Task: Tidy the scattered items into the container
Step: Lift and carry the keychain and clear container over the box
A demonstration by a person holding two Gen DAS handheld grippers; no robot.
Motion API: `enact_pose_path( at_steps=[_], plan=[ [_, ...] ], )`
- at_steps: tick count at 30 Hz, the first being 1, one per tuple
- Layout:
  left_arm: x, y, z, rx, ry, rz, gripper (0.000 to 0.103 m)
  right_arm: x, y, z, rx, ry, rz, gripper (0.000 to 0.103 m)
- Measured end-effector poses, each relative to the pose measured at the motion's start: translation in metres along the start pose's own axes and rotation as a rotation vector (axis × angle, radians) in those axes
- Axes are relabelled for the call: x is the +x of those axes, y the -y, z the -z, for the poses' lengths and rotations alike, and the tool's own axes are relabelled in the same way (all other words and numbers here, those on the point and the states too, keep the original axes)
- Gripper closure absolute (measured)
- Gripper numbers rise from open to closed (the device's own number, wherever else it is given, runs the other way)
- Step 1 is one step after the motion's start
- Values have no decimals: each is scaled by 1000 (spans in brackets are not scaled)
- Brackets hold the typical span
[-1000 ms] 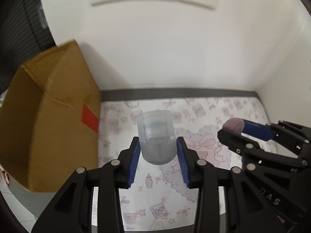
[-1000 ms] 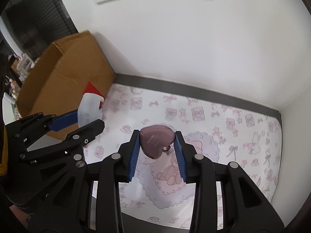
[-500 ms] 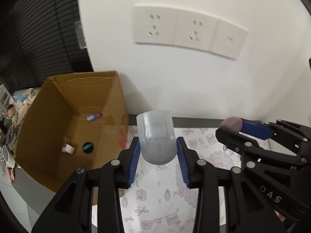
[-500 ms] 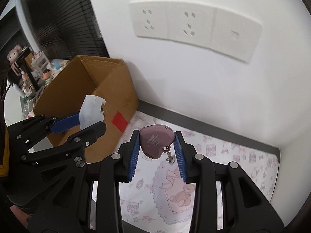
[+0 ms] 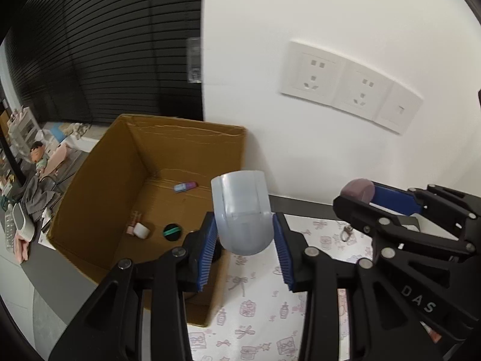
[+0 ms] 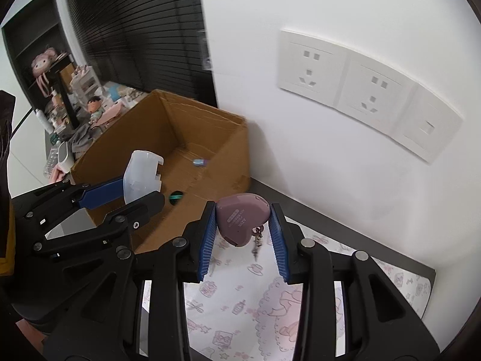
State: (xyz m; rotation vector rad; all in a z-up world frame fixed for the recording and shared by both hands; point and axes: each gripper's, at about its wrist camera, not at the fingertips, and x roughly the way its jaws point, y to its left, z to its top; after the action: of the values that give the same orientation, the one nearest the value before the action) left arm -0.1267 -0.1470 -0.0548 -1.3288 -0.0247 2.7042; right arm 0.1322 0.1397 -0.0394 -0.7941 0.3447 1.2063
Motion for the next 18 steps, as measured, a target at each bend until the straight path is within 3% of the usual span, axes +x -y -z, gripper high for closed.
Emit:
enact_pose_path(
  at_steps=[18],
  plan=[
    [7,-100,-8,-135,-12,-59,66,45,-85,-44,-154,-9,-94,67]
  ],
)
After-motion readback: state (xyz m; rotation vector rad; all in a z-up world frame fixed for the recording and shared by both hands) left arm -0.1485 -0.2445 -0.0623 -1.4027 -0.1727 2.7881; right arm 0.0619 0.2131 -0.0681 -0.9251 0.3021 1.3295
